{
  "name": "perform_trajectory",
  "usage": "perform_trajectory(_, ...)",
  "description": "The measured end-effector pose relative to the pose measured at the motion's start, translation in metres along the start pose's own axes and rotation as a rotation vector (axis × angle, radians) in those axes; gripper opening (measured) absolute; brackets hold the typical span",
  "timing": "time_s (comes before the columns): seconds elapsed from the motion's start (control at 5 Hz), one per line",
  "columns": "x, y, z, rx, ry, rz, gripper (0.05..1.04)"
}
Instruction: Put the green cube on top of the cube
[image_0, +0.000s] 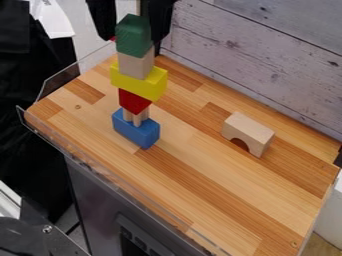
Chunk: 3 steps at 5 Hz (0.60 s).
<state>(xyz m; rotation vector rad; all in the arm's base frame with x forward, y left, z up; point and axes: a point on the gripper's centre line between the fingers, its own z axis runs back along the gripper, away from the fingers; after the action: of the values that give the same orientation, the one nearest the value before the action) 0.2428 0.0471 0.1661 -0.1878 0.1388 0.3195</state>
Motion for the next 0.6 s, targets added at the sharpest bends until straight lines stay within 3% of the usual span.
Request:
perform_trajectory(0.4,0.002,-0.021,0.033,0.088,-0.044,-0.012,0.999)
perform_trajectory(0.6,-0.004,-0.027,0.038,0.133,-0.025,0.002,0.999)
